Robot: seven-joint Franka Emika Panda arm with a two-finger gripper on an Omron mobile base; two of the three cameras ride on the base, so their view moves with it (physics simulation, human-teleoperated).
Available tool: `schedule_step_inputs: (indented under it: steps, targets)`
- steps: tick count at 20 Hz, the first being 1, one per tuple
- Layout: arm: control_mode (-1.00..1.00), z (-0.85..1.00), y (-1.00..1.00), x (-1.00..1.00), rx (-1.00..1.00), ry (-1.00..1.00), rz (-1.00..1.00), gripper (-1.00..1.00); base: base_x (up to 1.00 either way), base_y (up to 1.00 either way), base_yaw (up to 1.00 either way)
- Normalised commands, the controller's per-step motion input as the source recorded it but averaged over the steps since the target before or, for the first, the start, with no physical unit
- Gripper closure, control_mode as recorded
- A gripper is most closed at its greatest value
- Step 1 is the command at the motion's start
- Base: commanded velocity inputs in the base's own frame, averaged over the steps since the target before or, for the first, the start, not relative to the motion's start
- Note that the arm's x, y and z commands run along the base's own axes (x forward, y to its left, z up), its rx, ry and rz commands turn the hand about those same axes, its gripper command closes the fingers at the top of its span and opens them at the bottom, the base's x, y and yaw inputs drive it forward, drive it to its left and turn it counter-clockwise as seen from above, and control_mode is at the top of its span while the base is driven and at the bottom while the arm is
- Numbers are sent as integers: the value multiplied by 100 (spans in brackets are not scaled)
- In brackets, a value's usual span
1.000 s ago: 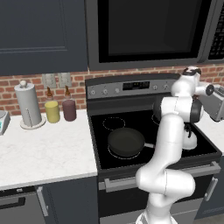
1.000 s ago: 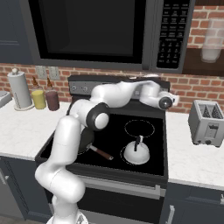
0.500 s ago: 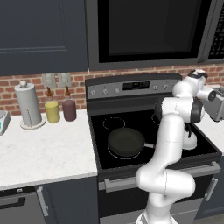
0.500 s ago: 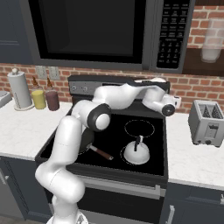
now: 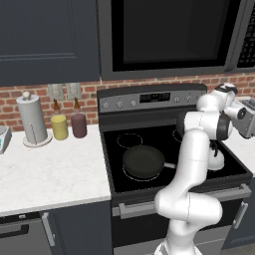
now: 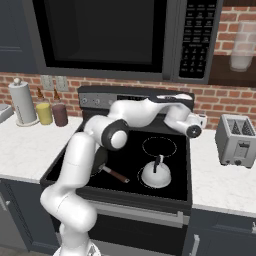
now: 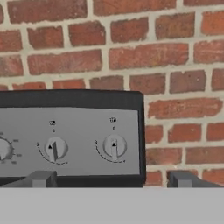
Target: Pick the kettle from the counter and place it on a stove burner. Then turn the burner on.
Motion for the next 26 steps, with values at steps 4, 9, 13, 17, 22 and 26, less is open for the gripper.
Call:
schedule_step_inputs:
  steps: [4,9,13,17,22,26]
  targets:
    - [-100,-9,-8,0,0,0,0,-100,0,0,0]
    - [-100,-3,-9,1,0,0,0,-100,0,0,0]
    - [-100,0,-1,12,0,0,0,-100,0,0,0]
    - [-100,0,0,21,0,0,0,-100,0,0,0]
    - [-100,-2,0,17,0,0,0,-100,0,0,0]
    - [-100,0,0,15,0,0,0,-100,0,0,0]
